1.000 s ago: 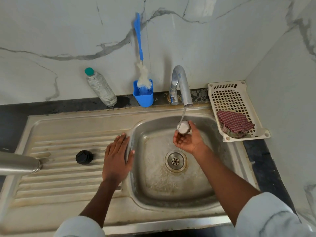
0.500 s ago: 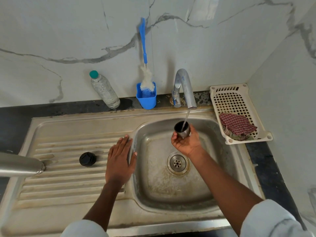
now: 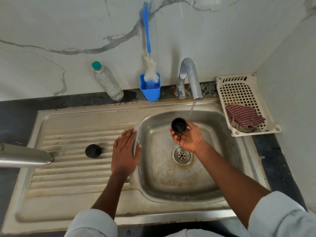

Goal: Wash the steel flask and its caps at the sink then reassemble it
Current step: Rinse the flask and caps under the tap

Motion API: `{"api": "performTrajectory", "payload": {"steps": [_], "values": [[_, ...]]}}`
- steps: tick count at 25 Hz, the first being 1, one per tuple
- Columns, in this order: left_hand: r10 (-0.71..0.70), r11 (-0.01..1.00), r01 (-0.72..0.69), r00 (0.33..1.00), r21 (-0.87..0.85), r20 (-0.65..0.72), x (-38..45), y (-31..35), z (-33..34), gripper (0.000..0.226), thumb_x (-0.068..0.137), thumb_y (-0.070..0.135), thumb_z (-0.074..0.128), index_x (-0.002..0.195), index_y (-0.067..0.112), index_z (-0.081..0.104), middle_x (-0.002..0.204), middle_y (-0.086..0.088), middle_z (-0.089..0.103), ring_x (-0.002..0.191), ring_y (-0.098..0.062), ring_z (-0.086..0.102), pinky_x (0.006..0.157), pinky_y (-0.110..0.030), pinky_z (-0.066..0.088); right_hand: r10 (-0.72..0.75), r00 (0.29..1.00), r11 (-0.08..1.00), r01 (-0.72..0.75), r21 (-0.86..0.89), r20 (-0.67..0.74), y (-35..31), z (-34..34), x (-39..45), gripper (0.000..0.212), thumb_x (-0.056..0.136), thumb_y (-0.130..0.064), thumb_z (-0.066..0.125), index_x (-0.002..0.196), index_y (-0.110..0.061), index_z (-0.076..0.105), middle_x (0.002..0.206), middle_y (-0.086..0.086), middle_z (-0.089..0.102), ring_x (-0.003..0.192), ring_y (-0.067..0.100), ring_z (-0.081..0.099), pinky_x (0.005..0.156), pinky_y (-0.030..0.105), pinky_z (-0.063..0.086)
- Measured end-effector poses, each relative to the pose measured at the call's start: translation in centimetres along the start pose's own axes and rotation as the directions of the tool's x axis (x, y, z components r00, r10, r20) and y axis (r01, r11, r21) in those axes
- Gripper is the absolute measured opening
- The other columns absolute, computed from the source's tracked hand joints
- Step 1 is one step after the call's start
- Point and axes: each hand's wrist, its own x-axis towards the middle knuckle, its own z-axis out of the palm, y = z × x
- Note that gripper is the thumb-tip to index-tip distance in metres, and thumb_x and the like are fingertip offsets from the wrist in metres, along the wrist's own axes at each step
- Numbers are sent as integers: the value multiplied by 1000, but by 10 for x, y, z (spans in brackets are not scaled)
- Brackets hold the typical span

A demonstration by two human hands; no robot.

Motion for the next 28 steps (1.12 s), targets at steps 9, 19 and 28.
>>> {"api": "performTrajectory", "payload": {"steps": [9, 19, 28], "values": [[-45, 998, 47, 998, 49, -41, -1, 2, 0, 71, 105, 45, 53, 167, 24, 24, 176, 4, 14, 163, -16, 7, 132, -47, 8, -87, 996, 995, 85, 59, 27, -1, -23, 0, 63, 91, -49, 68, 132, -1, 61, 110, 24, 69, 85, 29, 69, 68, 34, 61], [-62, 997, 64, 998, 53, -29, -1, 1, -1, 70, 104, 51, 42, 167, 26, 25, 175, 6, 14, 163, -15, 6, 132, -47, 7, -729, 678, 325, 464, -824, 94, 7, -14, -3, 68, 69, 6, 86, 125, -27, 67, 126, -2, 66, 110, 15, 66, 95, 33, 59], [-51, 997, 52, 999, 63, -18, 0, 0, 1, 71, 104, 54, 35, 167, 25, 22, 176, 5, 12, 163, -15, 4, 132, -48, 9, -45, 997, 982, 54, 178, -57, 9, 19, -7, 53, 98, -49, 60, 120, -1, 63, 97, 24, 69, 80, 31, 70, 57, 30, 59]]}}
